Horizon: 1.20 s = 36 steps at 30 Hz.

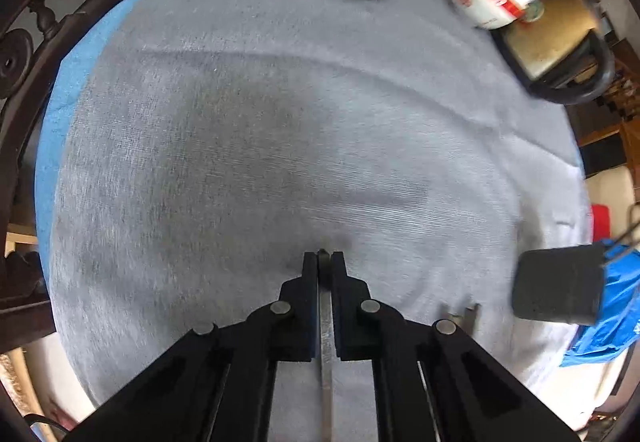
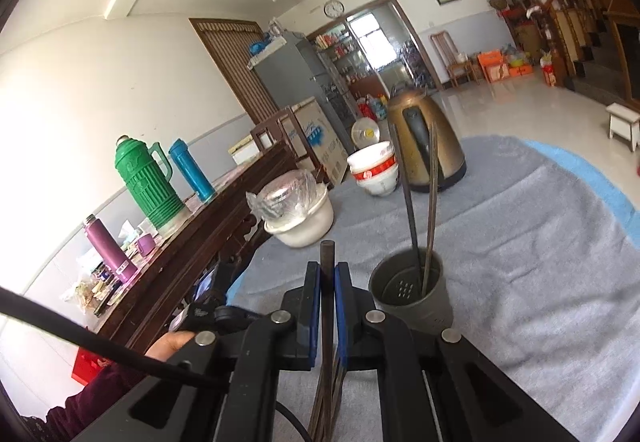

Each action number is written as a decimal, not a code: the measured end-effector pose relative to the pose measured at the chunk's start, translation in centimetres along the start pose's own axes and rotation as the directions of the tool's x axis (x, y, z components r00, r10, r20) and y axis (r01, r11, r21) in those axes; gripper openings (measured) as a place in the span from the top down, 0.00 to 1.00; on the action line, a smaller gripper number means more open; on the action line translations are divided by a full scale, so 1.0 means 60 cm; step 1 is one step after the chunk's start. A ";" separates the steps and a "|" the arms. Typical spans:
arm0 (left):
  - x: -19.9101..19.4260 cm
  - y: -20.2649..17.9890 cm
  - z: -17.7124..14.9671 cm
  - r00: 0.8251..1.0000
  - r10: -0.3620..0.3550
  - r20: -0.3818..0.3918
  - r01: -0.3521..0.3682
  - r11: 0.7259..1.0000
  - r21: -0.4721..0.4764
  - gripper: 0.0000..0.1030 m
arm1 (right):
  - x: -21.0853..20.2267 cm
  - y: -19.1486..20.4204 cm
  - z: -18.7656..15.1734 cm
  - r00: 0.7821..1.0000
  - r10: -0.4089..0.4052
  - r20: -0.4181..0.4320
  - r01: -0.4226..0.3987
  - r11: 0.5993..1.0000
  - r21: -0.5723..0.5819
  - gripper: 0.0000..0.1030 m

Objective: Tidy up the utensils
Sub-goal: 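Lift both held chopsticks up and carry them above the gray cup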

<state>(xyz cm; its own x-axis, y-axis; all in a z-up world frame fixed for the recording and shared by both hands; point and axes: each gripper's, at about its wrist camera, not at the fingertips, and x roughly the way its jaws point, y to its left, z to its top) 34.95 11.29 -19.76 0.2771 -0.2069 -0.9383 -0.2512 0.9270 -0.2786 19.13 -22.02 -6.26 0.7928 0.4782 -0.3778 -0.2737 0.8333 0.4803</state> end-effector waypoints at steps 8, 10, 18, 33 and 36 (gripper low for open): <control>-0.182 -0.090 -0.059 0.962 -0.120 0.246 0.070 0.977 0.202 0.95 | -0.054 0.010 0.035 0.978 -0.050 0.201 0.057 0.998 -0.029 0.92; -0.237 -0.114 -0.072 0.937 -0.160 0.311 0.080 0.964 0.255 0.95 | -0.068 0.010 0.045 0.964 -0.067 0.258 0.074 0.997 -0.018 0.93; -0.405 -0.174 -0.098 0.815 -0.291 0.502 0.111 0.927 0.357 0.95 | -0.104 -0.005 0.091 0.883 -0.143 0.447 0.126 0.990 0.067 0.92; -0.454 -0.286 -0.113 0.602 -0.448 0.661 0.205 0.887 0.414 0.95 | -0.030 -0.030 0.115 0.804 -0.314 0.505 0.300 0.947 0.111 0.93; -0.426 -0.299 -0.117 0.605 -0.429 0.671 0.184 0.895 0.406 0.95 | -0.011 -0.037 0.107 0.815 -0.325 0.479 0.309 0.944 0.114 0.93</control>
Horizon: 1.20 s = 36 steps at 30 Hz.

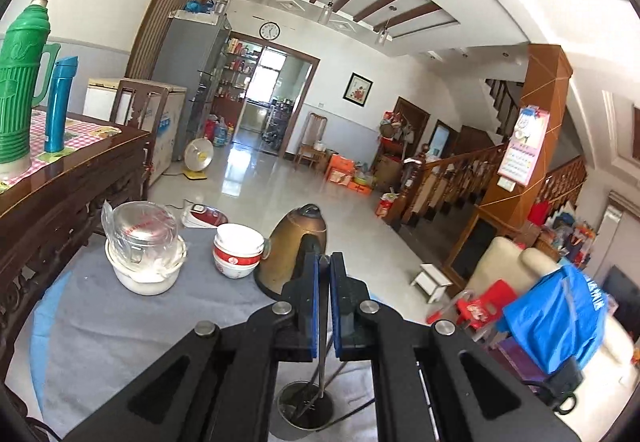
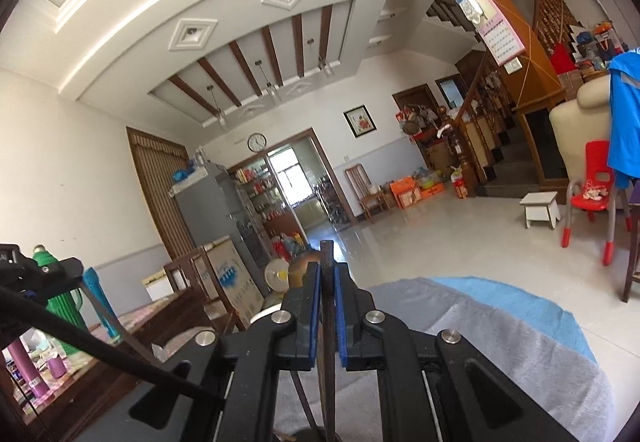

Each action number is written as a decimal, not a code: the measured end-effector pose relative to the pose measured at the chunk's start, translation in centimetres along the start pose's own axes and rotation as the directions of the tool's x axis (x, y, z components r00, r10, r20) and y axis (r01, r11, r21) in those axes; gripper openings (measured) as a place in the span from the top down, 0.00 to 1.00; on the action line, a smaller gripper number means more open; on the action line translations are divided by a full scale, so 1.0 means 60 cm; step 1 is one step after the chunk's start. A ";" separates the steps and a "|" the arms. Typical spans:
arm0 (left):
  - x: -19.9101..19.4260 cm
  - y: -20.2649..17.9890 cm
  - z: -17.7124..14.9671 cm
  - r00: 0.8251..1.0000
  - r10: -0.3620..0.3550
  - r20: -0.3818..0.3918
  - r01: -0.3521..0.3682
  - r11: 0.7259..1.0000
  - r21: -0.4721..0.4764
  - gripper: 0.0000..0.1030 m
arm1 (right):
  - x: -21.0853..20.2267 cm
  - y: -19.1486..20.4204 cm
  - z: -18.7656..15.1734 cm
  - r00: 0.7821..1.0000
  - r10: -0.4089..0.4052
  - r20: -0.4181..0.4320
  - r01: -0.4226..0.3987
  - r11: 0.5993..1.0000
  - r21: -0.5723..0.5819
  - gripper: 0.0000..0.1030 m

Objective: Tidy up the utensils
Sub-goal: 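Lift both held chopsticks up and carry them above the gray cup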

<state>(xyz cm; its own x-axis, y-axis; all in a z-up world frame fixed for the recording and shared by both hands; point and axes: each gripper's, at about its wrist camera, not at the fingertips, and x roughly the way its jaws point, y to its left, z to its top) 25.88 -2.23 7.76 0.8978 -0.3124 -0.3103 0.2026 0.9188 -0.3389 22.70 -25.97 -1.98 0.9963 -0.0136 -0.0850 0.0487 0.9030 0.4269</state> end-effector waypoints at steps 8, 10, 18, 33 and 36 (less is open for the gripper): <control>0.068 0.031 -0.069 0.992 0.060 -0.108 -0.061 0.998 -0.007 0.95 | 0.013 -0.018 -0.029 0.998 -0.007 -0.067 0.006 1.000 -0.011 0.93; 0.074 0.039 -0.079 0.991 0.065 -0.117 -0.067 0.998 -0.011 0.95 | 0.013 -0.017 -0.034 0.997 -0.005 -0.080 0.004 1.000 -0.017 0.93; 0.086 0.054 -0.094 0.987 0.077 -0.139 -0.079 0.997 -0.012 0.95 | 0.017 -0.014 -0.045 0.994 0.003 -0.106 -0.006 1.000 -0.027 0.93; 0.090 0.056 -0.100 0.987 0.069 -0.146 -0.072 0.997 -0.013 0.95 | 0.022 -0.019 -0.042 0.992 0.003 -0.127 -0.005 1.000 -0.018 0.93; 0.089 0.055 -0.098 0.988 0.066 -0.141 -0.068 0.998 -0.010 0.95 | 0.017 -0.021 -0.031 0.993 0.017 -0.115 -0.016 1.000 0.009 0.93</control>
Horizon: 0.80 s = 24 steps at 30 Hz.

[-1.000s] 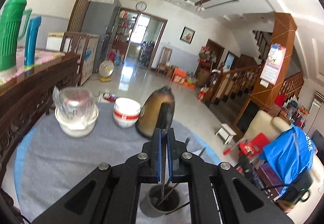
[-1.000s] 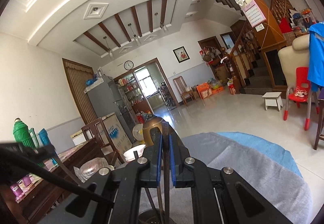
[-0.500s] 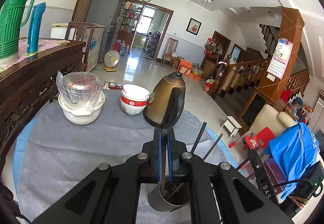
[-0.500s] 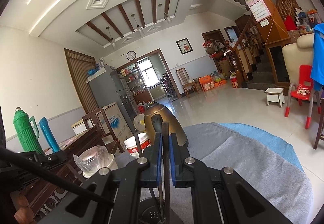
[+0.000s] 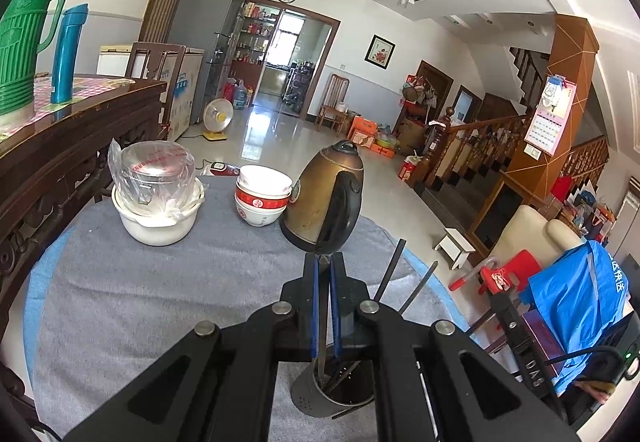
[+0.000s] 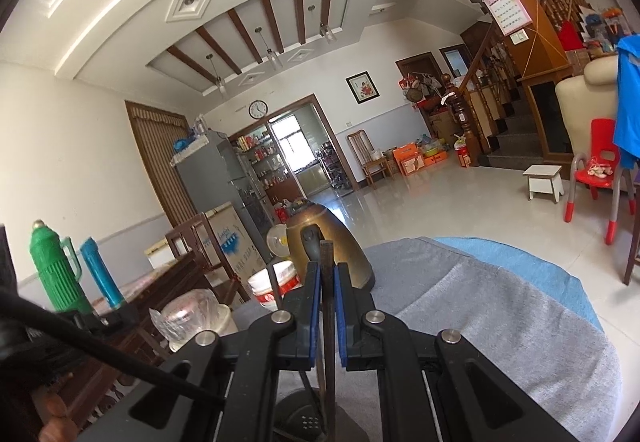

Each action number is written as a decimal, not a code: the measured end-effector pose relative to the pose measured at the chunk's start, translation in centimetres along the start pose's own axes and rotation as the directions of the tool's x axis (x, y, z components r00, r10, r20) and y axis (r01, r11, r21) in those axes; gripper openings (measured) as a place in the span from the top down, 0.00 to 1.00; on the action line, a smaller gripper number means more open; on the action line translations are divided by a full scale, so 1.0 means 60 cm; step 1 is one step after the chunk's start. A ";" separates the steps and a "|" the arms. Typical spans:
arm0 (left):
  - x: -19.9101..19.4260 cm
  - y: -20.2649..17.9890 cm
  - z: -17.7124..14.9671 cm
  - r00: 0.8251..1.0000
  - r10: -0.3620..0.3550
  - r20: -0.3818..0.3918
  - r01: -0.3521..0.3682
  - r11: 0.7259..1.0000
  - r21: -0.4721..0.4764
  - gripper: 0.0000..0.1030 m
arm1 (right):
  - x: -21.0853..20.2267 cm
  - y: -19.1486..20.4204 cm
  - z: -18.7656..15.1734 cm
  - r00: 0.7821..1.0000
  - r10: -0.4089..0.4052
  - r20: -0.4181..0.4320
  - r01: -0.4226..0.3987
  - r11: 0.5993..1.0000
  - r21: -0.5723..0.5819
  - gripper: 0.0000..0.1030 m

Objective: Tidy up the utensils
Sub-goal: 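Lift both held chopsticks up and carry them above the gray cup, then open both tools to drop the chopsticks into the gray cup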

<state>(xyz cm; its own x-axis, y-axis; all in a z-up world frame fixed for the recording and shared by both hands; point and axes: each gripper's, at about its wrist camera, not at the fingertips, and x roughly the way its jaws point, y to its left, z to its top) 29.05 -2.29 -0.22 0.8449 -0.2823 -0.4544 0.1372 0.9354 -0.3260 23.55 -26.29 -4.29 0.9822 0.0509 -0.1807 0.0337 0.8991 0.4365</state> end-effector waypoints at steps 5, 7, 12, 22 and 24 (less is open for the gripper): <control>0.001 -0.007 -0.002 1.000 -0.004 0.004 0.004 1.000 0.015 0.95 | -0.029 0.003 0.035 0.997 0.033 0.064 -0.034 0.999 0.029 0.93; 0.007 -0.009 -0.006 1.000 -0.007 -0.005 0.007 1.000 0.016 0.95 | -0.044 0.004 0.052 0.994 0.039 0.105 -0.044 0.998 0.043 0.93; 0.016 -0.014 -0.016 1.000 -0.012 -0.026 0.012 1.000 0.025 0.95 | -0.056 0.010 0.066 0.984 0.008 0.177 -0.015 0.999 0.039 0.93; 0.025 -0.018 -0.038 0.997 0.005 -0.076 0.001 0.998 0.069 0.95 | 0.016 -0.001 0.007 0.998 -0.056 0.028 0.055 0.998 0.032 0.93; 0.019 -0.019 -0.039 0.997 0.019 -0.071 -0.013 0.996 0.089 0.94 | 0.029 -0.005 -0.009 0.998 -0.048 -0.028 0.049 0.998 0.029 0.91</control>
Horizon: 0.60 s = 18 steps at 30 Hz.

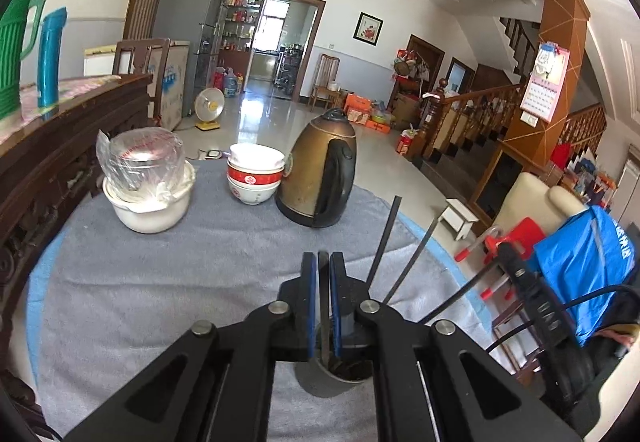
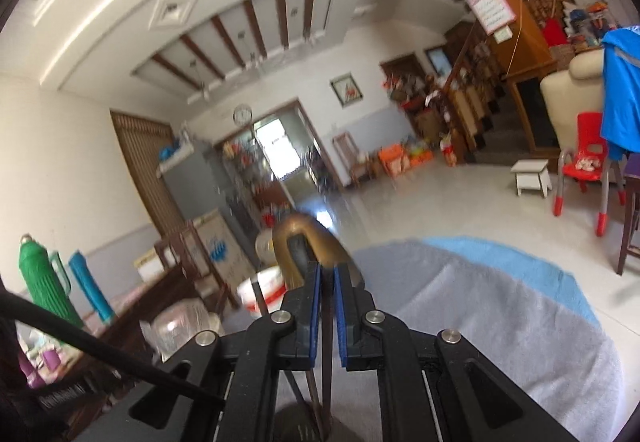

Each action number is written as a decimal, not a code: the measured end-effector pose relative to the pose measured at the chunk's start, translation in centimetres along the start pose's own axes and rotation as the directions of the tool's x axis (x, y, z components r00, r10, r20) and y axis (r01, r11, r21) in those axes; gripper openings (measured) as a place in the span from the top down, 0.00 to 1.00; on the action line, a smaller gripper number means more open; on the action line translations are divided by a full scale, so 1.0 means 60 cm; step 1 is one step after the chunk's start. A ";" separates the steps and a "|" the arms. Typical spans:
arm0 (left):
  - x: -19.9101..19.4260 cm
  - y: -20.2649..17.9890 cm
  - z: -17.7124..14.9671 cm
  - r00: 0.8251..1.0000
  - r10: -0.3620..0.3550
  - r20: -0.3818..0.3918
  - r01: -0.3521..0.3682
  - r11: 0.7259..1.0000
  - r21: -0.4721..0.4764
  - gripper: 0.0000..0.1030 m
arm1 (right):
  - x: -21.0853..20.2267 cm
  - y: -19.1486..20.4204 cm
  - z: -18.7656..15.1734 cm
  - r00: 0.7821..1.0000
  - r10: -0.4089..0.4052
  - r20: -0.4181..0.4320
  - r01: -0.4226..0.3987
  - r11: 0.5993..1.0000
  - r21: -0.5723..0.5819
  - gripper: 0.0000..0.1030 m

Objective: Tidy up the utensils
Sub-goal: 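Open both tools to drop the chopsticks into the gray cup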

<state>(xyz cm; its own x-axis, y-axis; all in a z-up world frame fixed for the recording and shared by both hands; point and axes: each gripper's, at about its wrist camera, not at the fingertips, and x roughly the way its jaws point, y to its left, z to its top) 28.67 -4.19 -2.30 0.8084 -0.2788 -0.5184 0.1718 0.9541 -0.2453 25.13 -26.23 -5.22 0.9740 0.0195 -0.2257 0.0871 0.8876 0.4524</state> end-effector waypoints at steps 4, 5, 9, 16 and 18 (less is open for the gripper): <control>-0.018 0.005 -0.005 1.000 0.021 0.001 -0.021 0.999 0.026 0.71 | 0.012 -0.005 -0.018 0.994 0.035 -0.105 -0.035 0.999 0.005 0.89; -0.024 0.008 -0.006 1.000 0.026 0.009 -0.026 0.999 0.027 0.62 | 0.012 -0.006 -0.019 0.990 0.047 -0.134 -0.046 0.999 0.009 0.89; -0.056 0.032 -0.020 0.997 0.072 0.030 -0.073 0.996 0.048 0.44 | 0.005 -0.017 -0.033 0.975 0.084 -0.205 -0.078 0.996 0.037 0.84; -0.091 0.084 -0.082 0.985 0.174 -0.020 -0.170 0.979 0.115 0.34 | -0.061 -0.038 -0.064 0.963 0.145 -0.226 -0.142 0.989 0.028 0.42; -0.097 0.098 -0.104 0.978 0.200 -0.050 -0.193 0.973 0.128 0.34 | -0.084 -0.036 -0.071 0.963 0.150 -0.224 -0.155 0.988 -0.004 0.42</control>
<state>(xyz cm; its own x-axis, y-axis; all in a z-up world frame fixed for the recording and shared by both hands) 21.47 2.33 -5.85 0.7975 -0.0872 -0.5970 0.0835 0.9959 -0.0339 19.15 -26.31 -8.73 0.9040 0.2555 -0.3429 -0.0660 0.8757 0.4784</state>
